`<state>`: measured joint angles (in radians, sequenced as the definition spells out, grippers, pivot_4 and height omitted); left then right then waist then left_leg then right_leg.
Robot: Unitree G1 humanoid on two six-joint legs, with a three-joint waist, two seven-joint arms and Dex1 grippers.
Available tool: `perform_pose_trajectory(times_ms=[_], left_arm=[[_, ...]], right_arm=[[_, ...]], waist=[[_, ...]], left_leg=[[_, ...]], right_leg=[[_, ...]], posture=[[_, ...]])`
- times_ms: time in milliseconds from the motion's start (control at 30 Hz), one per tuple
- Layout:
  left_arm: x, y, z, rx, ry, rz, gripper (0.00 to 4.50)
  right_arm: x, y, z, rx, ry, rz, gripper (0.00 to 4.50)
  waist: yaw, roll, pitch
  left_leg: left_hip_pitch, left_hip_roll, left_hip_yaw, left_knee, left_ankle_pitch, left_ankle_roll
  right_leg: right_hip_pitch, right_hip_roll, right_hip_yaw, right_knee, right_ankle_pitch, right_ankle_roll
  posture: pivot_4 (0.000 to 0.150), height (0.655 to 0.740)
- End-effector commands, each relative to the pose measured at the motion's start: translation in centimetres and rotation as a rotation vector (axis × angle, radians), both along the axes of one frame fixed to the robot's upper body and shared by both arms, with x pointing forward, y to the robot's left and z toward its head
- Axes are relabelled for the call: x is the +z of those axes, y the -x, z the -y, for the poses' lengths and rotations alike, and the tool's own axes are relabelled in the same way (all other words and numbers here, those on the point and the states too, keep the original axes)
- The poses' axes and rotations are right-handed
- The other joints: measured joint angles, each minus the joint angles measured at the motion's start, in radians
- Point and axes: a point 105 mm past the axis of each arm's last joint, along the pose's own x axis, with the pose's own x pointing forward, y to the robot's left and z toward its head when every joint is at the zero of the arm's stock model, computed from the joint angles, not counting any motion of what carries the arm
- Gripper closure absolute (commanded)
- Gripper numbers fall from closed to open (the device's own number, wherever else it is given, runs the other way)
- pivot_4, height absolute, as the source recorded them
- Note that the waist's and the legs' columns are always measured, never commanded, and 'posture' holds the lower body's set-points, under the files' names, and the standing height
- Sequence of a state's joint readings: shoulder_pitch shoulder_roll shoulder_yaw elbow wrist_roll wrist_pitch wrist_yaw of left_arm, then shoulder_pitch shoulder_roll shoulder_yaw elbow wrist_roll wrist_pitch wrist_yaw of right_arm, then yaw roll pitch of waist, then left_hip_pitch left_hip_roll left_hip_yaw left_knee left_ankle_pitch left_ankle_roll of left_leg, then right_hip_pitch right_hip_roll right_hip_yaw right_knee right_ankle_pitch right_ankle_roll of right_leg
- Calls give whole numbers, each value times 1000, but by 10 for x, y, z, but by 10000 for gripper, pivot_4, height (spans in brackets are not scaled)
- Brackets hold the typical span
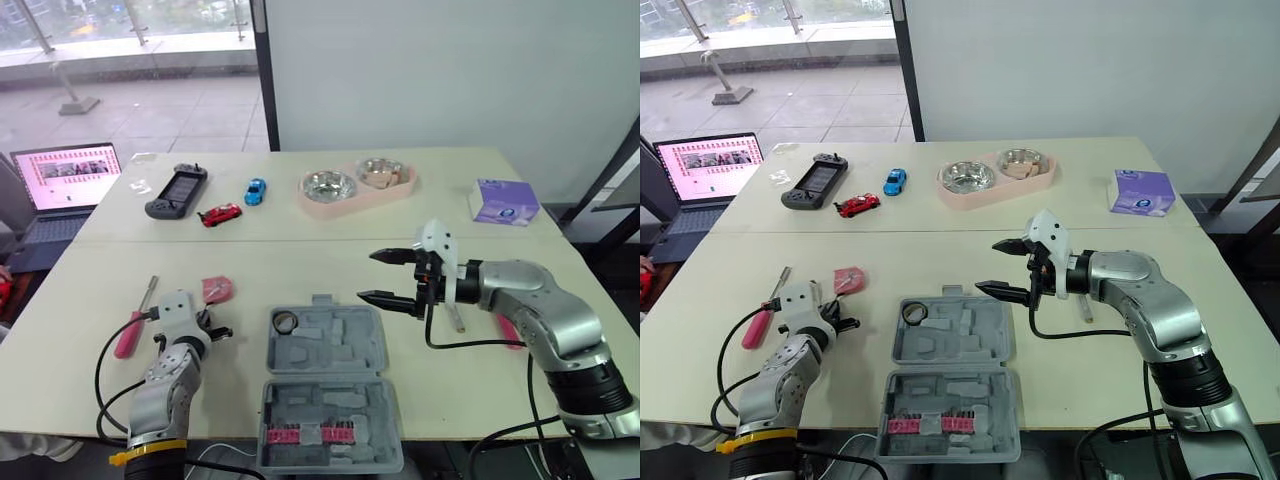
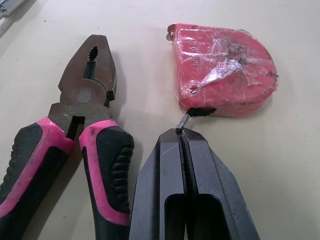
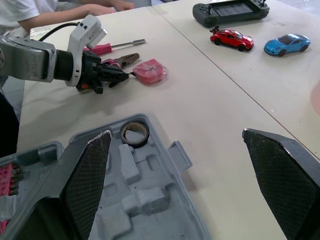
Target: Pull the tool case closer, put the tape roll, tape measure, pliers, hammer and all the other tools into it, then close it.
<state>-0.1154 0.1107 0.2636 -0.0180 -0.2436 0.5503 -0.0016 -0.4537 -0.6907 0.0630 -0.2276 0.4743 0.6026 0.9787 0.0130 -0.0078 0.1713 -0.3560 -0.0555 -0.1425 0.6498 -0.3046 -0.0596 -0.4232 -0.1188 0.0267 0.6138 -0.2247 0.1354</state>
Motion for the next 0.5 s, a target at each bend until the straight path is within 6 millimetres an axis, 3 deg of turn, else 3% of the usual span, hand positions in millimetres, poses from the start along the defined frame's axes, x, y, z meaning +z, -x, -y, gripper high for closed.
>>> perform_pose_trajectory(times_ms=[33,233,333,500], left_arm=[[-24,10,12,-53,10,-91,44675],[-20,9,8,-52,-39,-74,44675],[-17,7,8,-65,-52,-69,31988],[-16,4,9,-71,-49,-65,5987]], right_arm=[[10,-2,5,-14,6,46,0],[10,-3,4,-26,6,51,0],[10,-4,4,-30,8,57,0],[9,-3,5,-33,5,52,0]], waist=[[0,0,0],[0,0,0],[-1,0,0],[-2,0,0]], left_leg=[[0,0,0,0,0,0],[0,0,0,0,0,0],[0,0,0,0,0,0],[0,0,0,0,0,0]], right_leg=[[0,0,0,0,0,0],[0,0,0,0,0,0],[0,0,0,0,0,0],[0,0,0,0,0,0]], posture=[[1500,7360],[1500,7360],[1500,7360],[1500,7360]])
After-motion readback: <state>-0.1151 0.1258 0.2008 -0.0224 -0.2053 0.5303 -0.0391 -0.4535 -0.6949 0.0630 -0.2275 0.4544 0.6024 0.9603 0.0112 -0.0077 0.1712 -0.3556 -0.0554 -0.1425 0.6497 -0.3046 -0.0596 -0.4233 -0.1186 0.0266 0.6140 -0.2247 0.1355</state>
